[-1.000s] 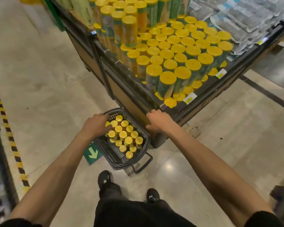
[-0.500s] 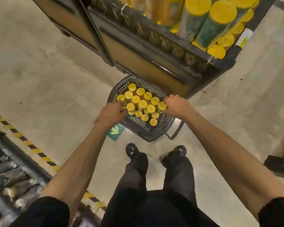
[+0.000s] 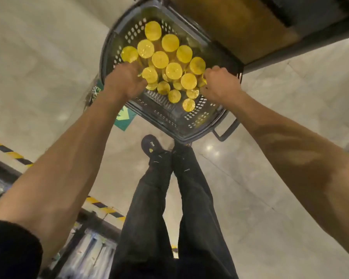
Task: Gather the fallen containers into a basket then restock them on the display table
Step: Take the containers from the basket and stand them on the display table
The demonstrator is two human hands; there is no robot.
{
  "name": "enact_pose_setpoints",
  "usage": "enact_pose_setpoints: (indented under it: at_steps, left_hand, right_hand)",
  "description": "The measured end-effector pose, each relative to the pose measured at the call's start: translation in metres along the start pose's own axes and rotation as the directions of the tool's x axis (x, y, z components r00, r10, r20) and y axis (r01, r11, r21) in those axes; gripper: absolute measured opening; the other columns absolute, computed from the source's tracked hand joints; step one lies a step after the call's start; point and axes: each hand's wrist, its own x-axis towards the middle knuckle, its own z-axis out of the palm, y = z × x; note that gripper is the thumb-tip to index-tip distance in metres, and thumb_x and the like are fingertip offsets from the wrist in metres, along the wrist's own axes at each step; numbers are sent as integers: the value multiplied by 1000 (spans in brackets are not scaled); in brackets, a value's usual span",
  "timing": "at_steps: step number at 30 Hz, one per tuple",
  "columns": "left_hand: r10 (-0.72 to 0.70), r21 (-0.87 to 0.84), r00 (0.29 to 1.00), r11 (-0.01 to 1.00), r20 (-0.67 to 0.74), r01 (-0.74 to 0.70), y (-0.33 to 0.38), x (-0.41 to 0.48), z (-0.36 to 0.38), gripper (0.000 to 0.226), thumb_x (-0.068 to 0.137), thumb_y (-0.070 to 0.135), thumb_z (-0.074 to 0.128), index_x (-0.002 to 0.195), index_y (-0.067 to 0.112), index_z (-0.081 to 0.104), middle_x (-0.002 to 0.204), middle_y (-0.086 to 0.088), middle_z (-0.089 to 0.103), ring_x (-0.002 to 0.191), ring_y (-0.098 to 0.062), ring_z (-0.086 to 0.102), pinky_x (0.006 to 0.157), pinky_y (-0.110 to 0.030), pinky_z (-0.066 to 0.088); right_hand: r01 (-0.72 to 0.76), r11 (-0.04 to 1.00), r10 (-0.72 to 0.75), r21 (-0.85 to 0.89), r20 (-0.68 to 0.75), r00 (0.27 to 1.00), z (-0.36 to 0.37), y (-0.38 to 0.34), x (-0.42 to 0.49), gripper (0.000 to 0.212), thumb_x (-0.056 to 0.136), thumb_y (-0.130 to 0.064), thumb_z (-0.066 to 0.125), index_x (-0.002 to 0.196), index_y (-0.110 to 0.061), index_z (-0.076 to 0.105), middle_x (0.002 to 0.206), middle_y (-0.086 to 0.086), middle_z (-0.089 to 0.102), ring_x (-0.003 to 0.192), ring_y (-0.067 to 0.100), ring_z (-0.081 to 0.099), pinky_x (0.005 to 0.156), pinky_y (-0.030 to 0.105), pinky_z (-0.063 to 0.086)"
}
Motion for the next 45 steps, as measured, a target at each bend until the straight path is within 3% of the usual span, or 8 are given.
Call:
enact_pose_setpoints:
  at_steps: [3, 7, 12, 19, 27, 36, 40, 45]
  left_hand:
    - [-1, -37, 1000, 999, -12, 1, -21, 30, 33, 67, 75, 50, 41, 127, 9, 53, 121, -27, 59, 112, -46, 56, 92, -53, 49]
    - [-61, 2, 998, 998, -11, 61, -39, 68, 75, 52, 87, 36, 58, 130, 9, 47, 124, -23, 55, 115, -44, 52, 92, -55, 48]
    - [-12, -8, 996, 1000, -92, 12, -60, 111, 114, 51, 88, 30, 60, 133, 11, 44, 129, -21, 49, 118, -42, 47, 94, -53, 46]
    - [28, 89, 993, 996, -110, -19, -81, 152, 149, 72, 84, 34, 71, 142, 10, 35, 140, -19, 39, 127, -39, 40, 99, -52, 40]
    - [-18, 94, 992, 995, -124, 30, -83, 169, 168, 80, 82, 34, 78, 145, 16, 31, 141, -14, 36, 128, -35, 44, 94, -54, 47]
    - [-30, 67, 986, 997, -166, 42, -82, 156, 161, 73, 78, 38, 80, 133, 11, 40, 137, -10, 42, 111, -35, 57, 86, -49, 51]
    - [-41, 46, 987, 998, -155, 49, -76, 129, 139, 80, 77, 47, 78, 137, 13, 38, 137, -10, 43, 112, -34, 57, 86, -50, 51]
    - [-31, 35, 982, 999, -188, 38, -56, 77, 95, 79, 78, 53, 75, 137, 15, 40, 134, -10, 46, 111, -35, 57, 83, -52, 52]
  right_hand:
    - [-7, 999, 7, 49, -13, 1000, 39, -1, 37, 40, 89, -26, 59, 120, -2, 51, 122, 24, 51, 110, 42, 53, 84, 49, 50]
    - [-20, 998, 22, 55, -49, 999, 81, 5, 75, 48, 92, -30, 61, 129, -3, 47, 132, 21, 46, 119, 39, 48, 87, 49, 48]
    - [-59, 996, 65, 65, -85, 994, 115, 10, 119, 59, 90, -36, 65, 134, -4, 42, 136, 19, 43, 117, 41, 51, 85, 49, 48]
    - [-62, 997, 69, 43, -184, 981, 152, 4, 159, 72, 86, -48, 70, 133, -4, 39, 142, 19, 36, 106, 42, 60, 79, 46, 49]
    - [-60, 996, 78, 70, -289, 954, 175, 6, 169, 66, 78, -37, 81, 125, -5, 46, 138, 18, 35, 103, 34, 56, 74, 44, 52]
    - [-71, 986, 112, 153, -281, 953, 172, 4, 162, 68, 75, -26, 85, 126, -4, 46, 137, 19, 35, 116, 36, 47, 85, 45, 50]
    - [-111, 968, 161, 227, -216, 963, 160, 0, 144, 75, 75, -30, 84, 134, -6, 43, 133, 21, 44, 125, 38, 42, 90, 50, 47]
    - [-119, 943, 185, 312, -189, 965, 123, -8, 96, 78, 74, -36, 85, 134, -9, 45, 128, 20, 50, 122, 40, 44, 86, 50, 48]
